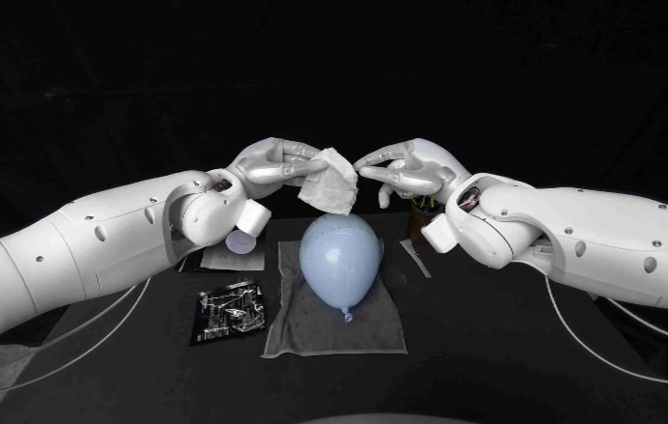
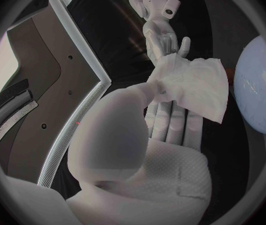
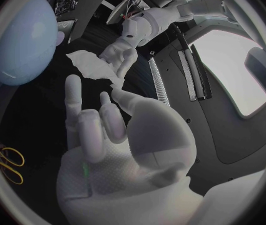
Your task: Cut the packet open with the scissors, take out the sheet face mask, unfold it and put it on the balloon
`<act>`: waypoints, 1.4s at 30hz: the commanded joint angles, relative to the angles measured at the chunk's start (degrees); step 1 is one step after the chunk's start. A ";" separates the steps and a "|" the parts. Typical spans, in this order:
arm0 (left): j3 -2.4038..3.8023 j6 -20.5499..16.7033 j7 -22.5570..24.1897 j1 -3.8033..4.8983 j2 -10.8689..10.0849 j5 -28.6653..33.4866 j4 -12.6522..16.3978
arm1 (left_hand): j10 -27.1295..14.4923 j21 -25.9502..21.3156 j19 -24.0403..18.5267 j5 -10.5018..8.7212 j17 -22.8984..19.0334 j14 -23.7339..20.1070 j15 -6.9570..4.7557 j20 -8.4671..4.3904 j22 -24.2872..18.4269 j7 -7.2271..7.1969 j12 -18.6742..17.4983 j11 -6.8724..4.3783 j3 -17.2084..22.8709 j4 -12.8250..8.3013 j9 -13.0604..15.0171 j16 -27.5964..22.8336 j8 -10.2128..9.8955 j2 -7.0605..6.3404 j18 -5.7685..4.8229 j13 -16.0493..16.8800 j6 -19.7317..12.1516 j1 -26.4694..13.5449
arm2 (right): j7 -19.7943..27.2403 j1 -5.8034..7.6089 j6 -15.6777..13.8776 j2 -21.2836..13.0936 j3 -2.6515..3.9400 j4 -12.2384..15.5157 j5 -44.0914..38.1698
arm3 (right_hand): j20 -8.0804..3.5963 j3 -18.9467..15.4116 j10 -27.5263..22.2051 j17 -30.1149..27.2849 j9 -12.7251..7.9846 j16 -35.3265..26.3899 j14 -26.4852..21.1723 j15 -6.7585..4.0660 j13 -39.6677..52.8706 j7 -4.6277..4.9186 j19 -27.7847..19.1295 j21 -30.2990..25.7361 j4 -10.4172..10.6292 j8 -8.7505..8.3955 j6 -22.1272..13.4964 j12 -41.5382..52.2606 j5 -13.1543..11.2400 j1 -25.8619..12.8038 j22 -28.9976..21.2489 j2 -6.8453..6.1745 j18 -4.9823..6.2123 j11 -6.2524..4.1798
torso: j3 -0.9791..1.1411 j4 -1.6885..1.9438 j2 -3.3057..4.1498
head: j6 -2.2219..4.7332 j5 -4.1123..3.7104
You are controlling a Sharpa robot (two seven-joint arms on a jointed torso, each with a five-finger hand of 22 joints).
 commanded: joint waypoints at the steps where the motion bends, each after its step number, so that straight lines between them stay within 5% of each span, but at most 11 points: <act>1: 0.09 0.91 0.50 0.11 0.04 0.25 0.15 | 0.42 -0.31 0.10 0.18 0.05 0.23 0.10 0.33 0.01 0.14 -0.26 0.10 0.08 -0.36 0.09 -0.27 0.20 0.50 0.88 0.09 0.15 -0.17 | -0.36 -0.03 1.58 0.02 0.02 -0.46 -0.19 | 0.43 -1.03 -0.71 2.08 -0.17 -0.26 -0.65 -0.01 -0.43 0.22 0.07 -0.48 0.16 -0.43 -0.70 -0.52 -0.35 0.15 -0.27 -1.45 0.33 0.08 | 0.02 0.01 0.01 | 0.00 0.00; 8: 0.09 0.93 0.52 0.11 0.03 0.28 0.17 | 0.42 -0.31 0.10 0.18 0.05 0.23 0.10 0.33 0.01 0.14 -0.26 0.10 0.08 -0.36 0.09 -0.27 0.20 0.50 0.88 0.09 0.15 -0.17 | -1.41 -0.20 2.11 0.22 -0.05 -1.78 -2.31 | 0.53 -2.17 -1.13 1.64 -0.32 -0.39 -0.98 0.00 -0.89 0.20 0.29 -1.12 -0.39 -0.74 -0.81 -0.83 -0.40 1.73 -0.71 -2.55 0.40 0.05 | -0.01 0.02 0.02 | -0.01 -0.01; 14: 0.09 0.92 0.53 0.11 0.01 0.38 0.20 | 0.42 -0.31 0.10 0.18 0.05 0.23 0.10 0.33 0.01 0.14 -0.26 0.10 0.08 -0.36 0.09 -0.27 0.20 0.50 0.88 0.09 0.15 -0.17 | -2.72 -0.57 1.25 0.51 -0.14 -3.09 -5.68 | 0.48 -2.16 -0.85 1.98 -0.31 -0.25 -0.71 -0.05 -0.62 0.18 0.57 -1.22 -0.61 -0.65 -0.38 -0.50 -0.42 2.72 -0.81 -2.11 0.42 0.02 | -0.02 -0.01 0.01 | -0.03 -0.01; 15: 0.09 0.91 0.53 0.11 0.00 0.43 0.20 | 0.42 -0.32 0.10 0.17 0.09 0.24 0.10 0.33 0.01 0.14 -0.25 0.11 0.15 -0.49 0.15 -0.29 0.21 0.53 0.89 0.10 0.14 -0.27 | -3.05 -0.68 0.95 0.59 -0.16 -3.42 -6.25 | 0.38 -1.92 -0.09 2.80 -0.07 0.07 -0.07 -0.23 0.18 -0.14 0.97 -1.17 -0.39 0.00 1.04 0.32 -0.44 3.28 -0.83 -0.96 0.46 -0.23 | 0.00 0.00 0.01 | -0.04 0.02; 17: 0.09 0.89 0.53 0.11 -0.01 0.47 0.21 | 0.42 -0.32 0.10 0.17 0.09 0.24 0.10 0.33 0.01 0.14 -0.25 0.11 0.15 -0.49 0.15 -0.29 0.21 0.53 0.89 0.10 0.14 -0.27 | -3.47 -0.80 0.74 0.68 -0.17 -3.79 -6.86 | 0.23 -2.07 0.41 3.35 -0.02 0.28 0.36 -0.40 0.72 -0.33 1.26 -1.11 -0.50 0.17 1.58 0.86 -0.45 3.64 -0.84 -0.90 0.48 -0.41 | 0.03 0.01 0.00 | -0.05 0.04; 27: 0.09 0.60 0.61 0.11 0.00 0.55 0.26 | 0.44 -0.31 0.12 0.17 0.11 0.26 0.10 0.33 0.02 0.15 -0.25 0.11 0.17 -0.53 0.18 -0.29 0.22 0.54 0.89 0.11 0.14 -0.32 | -2.74 -1.41 2.46 1.48 -0.26 -4.38 -9.10 | 0.02 -5.11 0.75 3.49 -0.40 0.45 0.54 -0.53 1.26 -0.55 1.61 -1.42 -1.59 -0.46 1.53 1.47 -0.33 3.78 -1.03 -5.44 0.38 -0.57 | 0.03 -0.02 0.00 | -0.15 0.03; 32: 0.09 0.33 0.67 0.11 0.01 0.56 0.32 | 0.44 -0.31 0.12 0.17 0.12 0.26 0.10 0.33 0.02 0.15 -0.24 0.11 0.18 -0.55 0.19 -0.29 0.22 0.55 0.89 0.11 0.14 -0.34 | -1.46 -1.67 3.48 1.90 -0.27 -4.04 -10.29 | -0.25 -6.75 -0.92 1.76 -0.84 -0.06 -1.02 -1.11 -0.21 -1.98 0.65 -2.34 -2.41 -1.37 0.32 0.11 -0.23 4.68 -1.39 -7.26 0.42 -1.63 | 0.03 0.00 0.03 | -0.22 -0.04; 36: 0.09 -0.02 0.78 0.11 0.06 0.56 0.32 | 0.44 -0.31 0.13 0.17 0.12 0.27 0.10 0.33 0.02 0.14 -0.24 0.11 0.19 -0.56 0.20 -0.29 0.22 0.56 0.89 0.11 0.14 -0.36 | -0.98 -1.83 3.92 2.37 -0.28 -3.91 -11.33 | -1.01 -8.28 -1.81 1.10 -1.29 -0.21 -1.89 -2.08 -0.85 -2.71 0.11 -3.00 -2.89 -2.61 -1.85 -0.49 -0.31 5.26 -1.60 -8.17 0.43 -2.92 | -0.02 -0.01 0.01 | -0.19 -0.17; 42: 0.09 -0.35 0.91 0.12 0.18 0.57 0.33 | 0.45 -0.31 0.13 0.17 0.14 0.27 0.10 0.33 0.03 0.14 -0.24 0.11 0.20 -0.60 0.22 -0.29 0.23 0.56 0.89 0.11 0.14 -0.37 | -0.69 -2.33 2.47 3.60 -0.33 -4.44 -11.39 | -1.12 -9.33 -2.04 1.12 -1.47 -0.15 -2.07 -1.94 -0.90 -2.51 -0.07 -3.34 -2.98 -3.22 -2.96 -0.52 -0.41 5.31 -1.71 -8.63 0.29 -2.46 | 0.00 -0.02 0.00 | -0.22 -0.15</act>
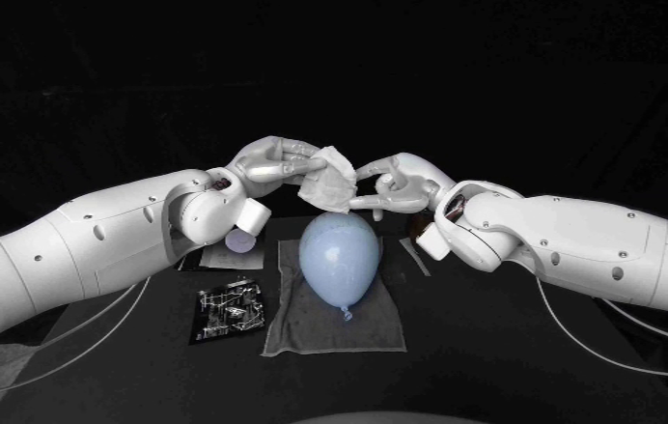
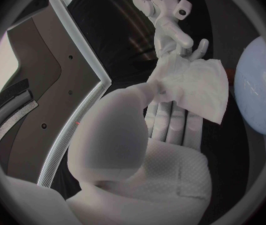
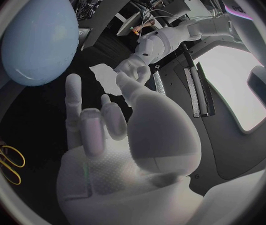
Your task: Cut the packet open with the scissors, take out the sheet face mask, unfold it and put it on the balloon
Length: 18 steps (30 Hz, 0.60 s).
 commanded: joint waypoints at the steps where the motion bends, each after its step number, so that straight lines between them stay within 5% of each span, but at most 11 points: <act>1: 0.09 -0.26 0.86 0.11 0.18 0.46 0.17 | 0.45 -0.32 0.11 0.35 0.10 0.28 0.10 0.34 0.02 0.17 -0.24 0.10 -0.03 -0.40 0.03 -0.29 0.41 0.43 0.64 0.07 0.20 -0.04 | 1.52 -0.31 -0.52 0.75 -0.01 -0.40 -1.16 | -0.11 -0.42 0.11 1.30 0.00 -0.06 -0.27 0.19 0.48 0.08 -0.36 -0.15 -0.05 -0.14 -0.16 0.27 -0.17 0.06 -0.05 -0.35 0.73 0.34 | 0.01 -0.01 0.00 | 0.01 -0.02; 8: 0.09 -0.63 0.92 0.12 0.30 0.46 0.17 | 0.50 -1.13 -1.28 0.35 0.39 0.34 0.05 1.07 -0.15 0.10 -0.22 0.05 0.50 -1.14 0.43 -0.41 0.47 0.48 0.36 0.12 0.16 -0.85 | 2.53 -0.85 -4.62 2.80 -0.02 -1.22 1.84 | 0.40 0.05 3.28 4.69 1.38 1.34 2.38 0.91 4.22 1.05 1.05 0.80 -1.02 3.23 6.87 3.92 -0.25 2.70 0.59 2.22 0.76 1.31 | 0.02 -0.03 0.02 | -0.08 -0.06; 13: 0.09 -0.85 1.01 0.12 0.41 0.46 0.14 | 0.51 -1.29 -1.56 0.35 0.45 0.35 0.04 1.22 -0.17 0.09 -0.21 0.04 0.63 -1.28 0.51 -0.43 0.47 0.49 0.35 0.14 0.14 -1.00 | 2.12 -1.12 -7.72 3.59 -0.02 -1.49 2.55 | -0.23 2.61 5.32 7.04 2.29 2.04 4.26 -0.06 6.57 -0.57 2.05 2.12 -1.80 6.10 13.30 6.00 -0.24 4.93 1.43 5.63 0.97 -0.01 | 0.00 0.01 0.02 | -0.12 0.01; 18: 0.09 -0.99 0.97 0.12 0.38 0.46 0.06 | 0.51 -1.36 -1.68 0.35 0.49 0.36 0.04 1.29 -0.17 0.09 -0.21 0.04 0.70 -1.36 0.56 -0.45 0.48 0.50 0.35 0.14 0.13 -1.08 | 1.77 -1.31 -10.47 3.66 -0.03 -1.66 3.63 | -0.92 3.09 6.10 7.96 2.52 2.28 5.02 -0.75 7.42 -1.28 2.43 2.91 -1.69 6.88 14.52 6.70 -0.24 4.56 1.98 6.51 0.93 -0.69 | 0.00 0.01 -0.03 | -0.21 0.02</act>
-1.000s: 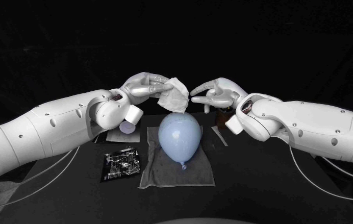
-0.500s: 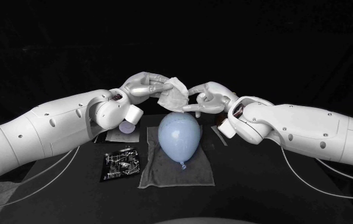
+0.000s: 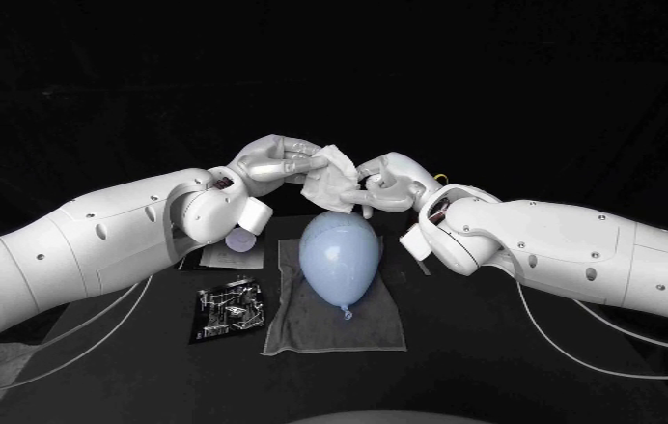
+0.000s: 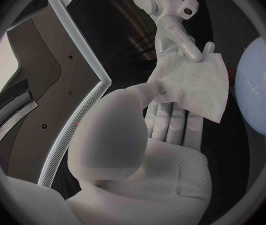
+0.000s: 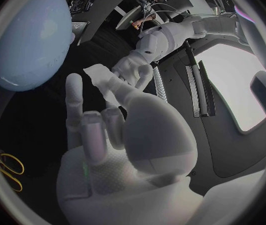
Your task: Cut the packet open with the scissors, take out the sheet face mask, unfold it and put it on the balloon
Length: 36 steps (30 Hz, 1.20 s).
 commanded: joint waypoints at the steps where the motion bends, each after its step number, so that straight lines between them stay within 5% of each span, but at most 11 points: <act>1: 0.09 -0.43 0.87 0.11 0.07 0.45 0.03 | 0.52 -0.28 -0.47 0.17 0.09 0.36 0.04 0.08 -0.04 0.12 -0.21 0.03 -0.06 -0.26 0.41 -0.23 0.20 -0.09 0.46 0.08 0.36 -0.49 | 0.50 -0.09 -4.70 0.00 0.02 -0.13 1.76 | -0.28 0.18 0.60 8.09 0.04 0.36 1.59 -0.55 5.40 -0.02 0.29 0.30 0.14 0.27 0.22 0.31 -0.24 -0.39 0.20 0.56 0.45 -0.01 | 0.00 -0.01 -0.03 | -0.06 0.04; 8: 0.09 -0.46 0.78 0.12 -0.02 0.45 -0.06 | 0.52 -0.28 -0.47 0.17 0.09 0.36 0.04 0.08 -0.04 0.12 -0.21 0.03 -0.06 -0.26 0.41 -0.23 0.20 -0.09 0.46 0.08 0.36 -0.49 | 0.86 -0.16 -6.25 -0.25 0.02 0.04 2.73 | -0.42 -0.20 0.76 8.22 -0.62 0.40 1.78 -0.36 5.51 0.76 0.32 0.57 0.66 -1.06 -2.63 0.39 -0.24 -1.96 0.51 -0.22 0.28 0.50 | 0.03 -0.02 -0.02 | -0.01 0.09; 13: 0.09 -0.38 0.75 0.12 0.02 0.45 -0.10 | 0.52 -0.28 -0.47 0.17 0.09 0.36 0.04 0.08 -0.04 0.12 -0.21 0.03 -0.06 -0.26 0.41 -0.23 0.20 -0.09 0.46 0.08 0.36 -0.49 | 1.10 -0.19 -5.67 -0.42 0.02 0.31 2.95 | 0.89 -1.53 -1.11 6.30 -2.15 -0.06 0.43 1.41 3.34 3.03 -0.51 -0.05 0.39 -4.21 -8.72 -1.42 -0.15 -2.95 0.41 -2.78 0.01 2.53 | 0.01 -0.04 -0.04 | 0.13 0.07; 21: 0.09 -0.27 0.73 0.12 0.16 0.45 -0.18 | 0.53 -0.33 -0.56 0.17 0.12 0.37 0.03 0.13 -0.03 0.11 -0.21 0.02 0.02 -0.37 0.46 -0.24 0.20 -0.08 0.49 0.09 0.35 -0.53 | 1.04 -0.26 -4.65 -0.47 0.02 0.63 2.65 | 1.85 -2.04 -2.68 4.97 -2.60 -0.38 -0.71 2.22 1.83 3.80 -1.31 -0.65 -0.37 -4.97 -11.04 -2.62 -0.18 -2.13 0.29 -2.94 0.17 3.31 | -0.01 0.02 -0.03 | 0.14 0.09; 30: 0.09 -0.30 0.74 0.12 0.23 0.45 -0.24 | 0.53 -0.34 -0.57 0.17 0.13 0.37 0.02 0.14 -0.03 0.11 -0.20 0.02 0.04 -0.39 0.47 -0.25 0.21 -0.07 0.50 0.09 0.35 -0.55 | 0.70 -0.57 -3.67 0.05 0.02 0.89 1.50 | 1.76 -1.78 -1.91 5.64 -1.80 -0.14 -0.27 1.72 2.72 2.80 -1.25 -0.39 -0.57 -2.31 -6.42 -1.70 -0.18 -1.87 0.59 -1.70 0.43 2.54 | -0.02 0.03 -0.02 | 0.11 0.03; 36: 0.09 -0.33 0.72 0.12 0.25 0.45 -0.25 | 0.53 -0.34 -0.57 0.17 0.13 0.37 0.02 0.14 -0.03 0.11 -0.20 0.02 0.04 -0.39 0.47 -0.25 0.21 -0.07 0.50 0.09 0.35 -0.55 | 1.19 -0.92 -5.77 0.31 0.02 0.93 1.02 | 0.19 0.94 -0.28 7.47 0.14 0.33 1.09 -0.20 4.58 0.10 -0.76 0.89 -1.73 2.60 1.06 -0.16 -0.24 0.73 1.52 2.02 0.54 0.20 | -0.02 0.03 -0.01 | 0.10 0.16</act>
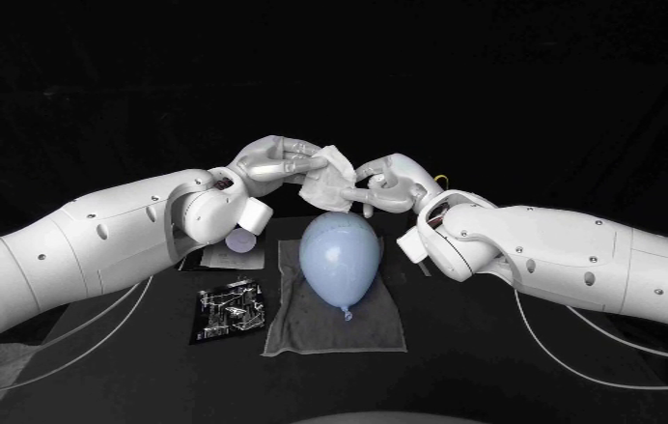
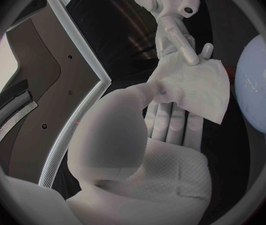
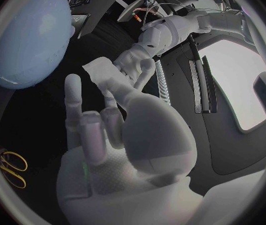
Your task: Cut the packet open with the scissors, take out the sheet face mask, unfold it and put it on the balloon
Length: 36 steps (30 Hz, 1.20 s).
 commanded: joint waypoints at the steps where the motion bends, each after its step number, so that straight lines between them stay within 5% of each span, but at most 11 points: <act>1: 0.09 -0.01 0.74 0.11 0.13 0.43 0.04 | 0.53 -0.34 -0.36 0.17 0.05 0.37 0.02 -0.06 -0.05 -0.02 -0.20 0.02 0.11 -0.33 0.42 -0.25 0.16 0.19 0.59 0.06 0.24 -0.31 | 0.96 -0.14 -1.27 0.10 0.02 0.05 -1.24 | -0.98 0.95 0.75 8.03 1.08 0.57 1.51 -0.97 4.94 -0.81 0.17 0.93 -0.39 2.13 1.66 0.65 -0.21 0.56 0.62 1.62 0.71 -1.02 | 0.00 -0.03 0.01 | -0.01 0.13; 6: 0.09 -0.09 0.71 0.11 0.09 0.43 -0.01 | 0.54 -0.36 -0.39 0.17 0.06 0.38 0.02 -0.04 -0.04 -0.01 -0.20 0.02 0.15 -0.38 0.45 -0.25 0.16 0.20 0.61 0.06 0.24 -0.35 | 0.96 -0.23 -2.23 0.05 0.02 -0.13 -1.20 | -1.81 3.58 1.13 8.53 2.62 0.70 1.89 -1.64 5.17 -1.39 -0.11 2.08 -0.71 4.29 0.49 0.78 -0.24 -0.88 1.66 2.69 0.56 -1.62 | 0.01 -0.05 0.02 | -0.07 0.20; 22: 0.09 -0.18 0.70 0.11 0.07 0.43 -0.29 | 0.54 -0.37 -0.42 0.17 0.09 0.37 0.02 -0.01 -0.03 0.02 -0.20 0.03 0.20 -0.44 0.48 -0.27 0.16 0.21 0.63 0.07 0.23 -0.39 | -1.72 -0.36 -1.13 -0.05 0.02 -0.63 -4.78 | -2.05 6.98 1.46 8.64 4.14 0.73 1.99 -1.84 5.48 -1.64 -0.58 2.74 -1.06 6.21 -0.98 0.96 -0.24 -4.00 2.51 3.57 0.51 -1.83 | 0.02 -0.04 0.02 | -0.15 0.16; 27: 0.09 -0.23 0.77 0.11 0.18 0.43 -0.28 | 0.54 -0.37 -0.42 0.17 0.09 0.37 0.02 -0.01 -0.03 0.02 -0.20 0.03 0.20 -0.44 0.48 -0.27 0.16 0.21 0.63 0.07 0.23 -0.39 | -3.49 -0.43 -0.18 0.03 0.02 -0.90 -6.80 | -2.02 7.42 1.62 8.67 4.32 0.73 2.06 -1.89 5.59 -1.85 -0.50 2.46 0.43 6.42 -1.33 1.04 -0.23 -6.01 2.39 4.44 0.51 -1.97 | 0.00 -0.02 0.03 | -0.19 0.15; 36: 0.10 -0.19 0.89 0.10 0.90 0.43 -0.56 | 0.54 -0.37 -0.42 0.17 0.09 0.37 0.02 -0.01 -0.03 0.02 -0.20 0.03 0.20 -0.44 0.48 -0.27 0.16 0.21 0.63 0.07 0.23 -0.39 | -6.09 -0.58 2.70 0.50 -0.02 -1.73 -8.70 | -1.83 9.05 1.19 7.70 4.18 0.45 1.53 -1.70 4.84 -1.71 0.09 0.26 8.94 5.84 -2.51 0.29 -0.24 -12.39 1.17 6.45 0.47 -1.80 | -0.01 -0.03 0.01 | -0.41 0.69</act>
